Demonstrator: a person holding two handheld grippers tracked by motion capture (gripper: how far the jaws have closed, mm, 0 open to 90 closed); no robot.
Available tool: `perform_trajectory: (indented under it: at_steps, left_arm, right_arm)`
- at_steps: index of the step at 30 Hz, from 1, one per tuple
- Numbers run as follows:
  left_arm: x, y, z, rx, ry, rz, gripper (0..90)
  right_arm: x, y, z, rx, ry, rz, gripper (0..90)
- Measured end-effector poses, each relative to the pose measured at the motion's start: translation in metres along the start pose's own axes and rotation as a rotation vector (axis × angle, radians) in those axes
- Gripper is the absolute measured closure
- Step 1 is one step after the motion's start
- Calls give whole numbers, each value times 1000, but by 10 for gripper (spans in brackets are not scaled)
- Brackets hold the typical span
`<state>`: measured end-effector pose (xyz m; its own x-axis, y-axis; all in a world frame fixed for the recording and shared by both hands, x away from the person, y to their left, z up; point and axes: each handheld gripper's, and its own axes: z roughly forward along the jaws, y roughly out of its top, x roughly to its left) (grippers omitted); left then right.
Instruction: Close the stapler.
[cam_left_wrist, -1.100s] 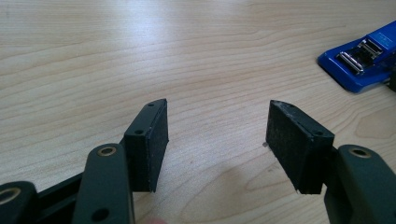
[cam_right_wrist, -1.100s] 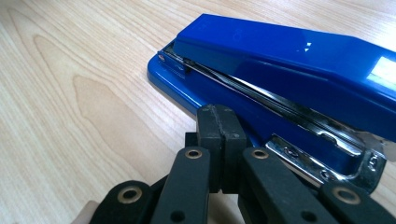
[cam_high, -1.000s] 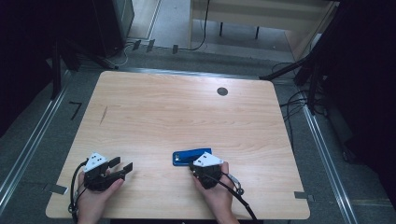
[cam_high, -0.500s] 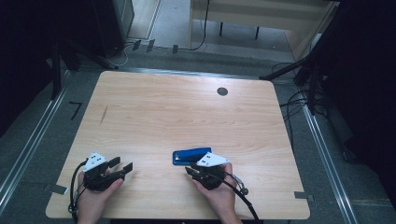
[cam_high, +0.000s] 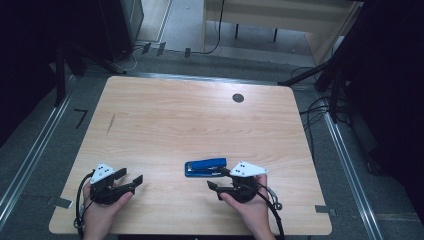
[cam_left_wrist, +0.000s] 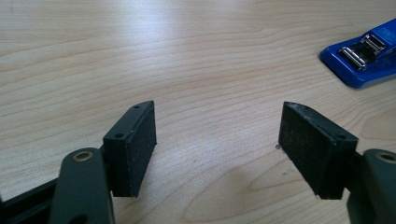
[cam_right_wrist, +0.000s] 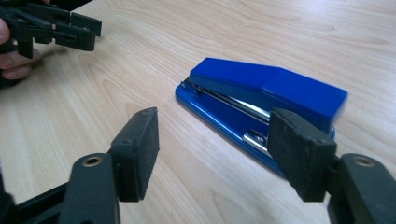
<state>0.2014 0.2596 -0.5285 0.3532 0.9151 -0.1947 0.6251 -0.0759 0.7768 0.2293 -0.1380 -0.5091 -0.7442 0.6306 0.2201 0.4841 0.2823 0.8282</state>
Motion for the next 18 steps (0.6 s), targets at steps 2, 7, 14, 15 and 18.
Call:
perform_trajectory:
  at_steps: [2,7,14,15,18]
  left_arm:
    - [-1,0,0,1,4,2,254]
    - [-2,0,1,4,9,8,209]
    - [-2,0,1,18,12,12,189]
    - [-2,0,1,20,14,13,188]
    - [-2,0,1,24,19,12,183]
  right_arm:
    - [-4,-2,-5,-8,6,22,321]
    - [-15,-9,-18,-31,12,48,277]
    - [-34,-22,-43,-23,-26,62,261]
    - [-37,-24,-47,-28,-27,66,260]
    - [-46,-30,-59,-42,-45,89,251]
